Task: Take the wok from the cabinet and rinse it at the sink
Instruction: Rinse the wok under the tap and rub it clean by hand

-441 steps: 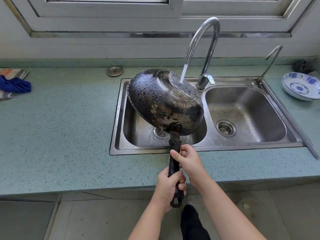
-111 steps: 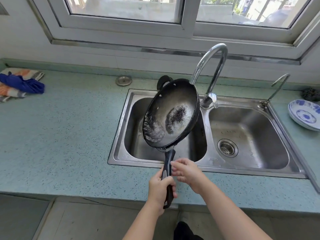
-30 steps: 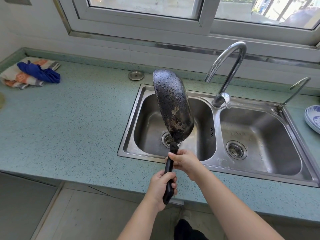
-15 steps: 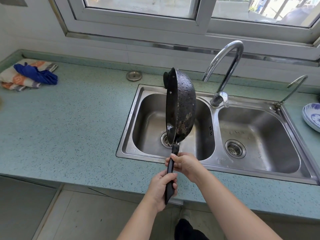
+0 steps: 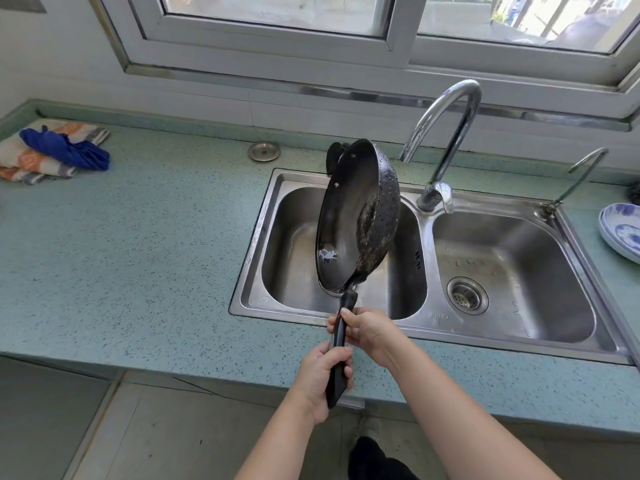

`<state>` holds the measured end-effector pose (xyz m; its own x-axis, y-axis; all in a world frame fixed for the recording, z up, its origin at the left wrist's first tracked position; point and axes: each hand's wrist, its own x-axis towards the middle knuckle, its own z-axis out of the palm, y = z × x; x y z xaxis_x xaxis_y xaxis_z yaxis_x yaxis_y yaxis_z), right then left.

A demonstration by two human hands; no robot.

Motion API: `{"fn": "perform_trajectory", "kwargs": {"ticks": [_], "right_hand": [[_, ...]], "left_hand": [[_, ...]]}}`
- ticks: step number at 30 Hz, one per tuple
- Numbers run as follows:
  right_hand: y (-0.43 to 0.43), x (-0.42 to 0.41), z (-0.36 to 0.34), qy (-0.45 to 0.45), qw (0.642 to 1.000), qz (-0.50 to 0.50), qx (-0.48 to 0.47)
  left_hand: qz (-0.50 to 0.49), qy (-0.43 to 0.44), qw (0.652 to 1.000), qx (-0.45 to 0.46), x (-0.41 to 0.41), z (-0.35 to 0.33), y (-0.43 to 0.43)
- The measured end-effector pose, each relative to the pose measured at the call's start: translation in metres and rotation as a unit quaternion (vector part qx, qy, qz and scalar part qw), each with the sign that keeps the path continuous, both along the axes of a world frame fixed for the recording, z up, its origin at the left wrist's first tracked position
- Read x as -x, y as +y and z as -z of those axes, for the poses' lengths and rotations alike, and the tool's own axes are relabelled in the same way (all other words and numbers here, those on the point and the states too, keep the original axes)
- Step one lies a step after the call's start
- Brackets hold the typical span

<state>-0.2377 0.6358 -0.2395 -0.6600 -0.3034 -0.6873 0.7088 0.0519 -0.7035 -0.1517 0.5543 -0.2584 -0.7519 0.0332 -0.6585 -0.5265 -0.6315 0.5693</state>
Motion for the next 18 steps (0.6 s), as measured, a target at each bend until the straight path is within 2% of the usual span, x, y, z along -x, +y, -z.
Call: {"fn": "perform_trajectory", "kwargs": {"ticks": [10, 18], "right_hand": [[-0.0021, -0.0039, 0.0023, -0.001, 1.000, 0.011, 0.009], [-0.0028, -0.0064, 0.0053, -0.042, 0.998, 0.038, -0.004]], "left_hand": [[-0.004, 0.002, 1.000, -0.004, -0.0022, -0.0016, -0.0043], [0.030, 0.012, 0.993, 0.112, 0.0016, -0.0069, 0.0021]]}}
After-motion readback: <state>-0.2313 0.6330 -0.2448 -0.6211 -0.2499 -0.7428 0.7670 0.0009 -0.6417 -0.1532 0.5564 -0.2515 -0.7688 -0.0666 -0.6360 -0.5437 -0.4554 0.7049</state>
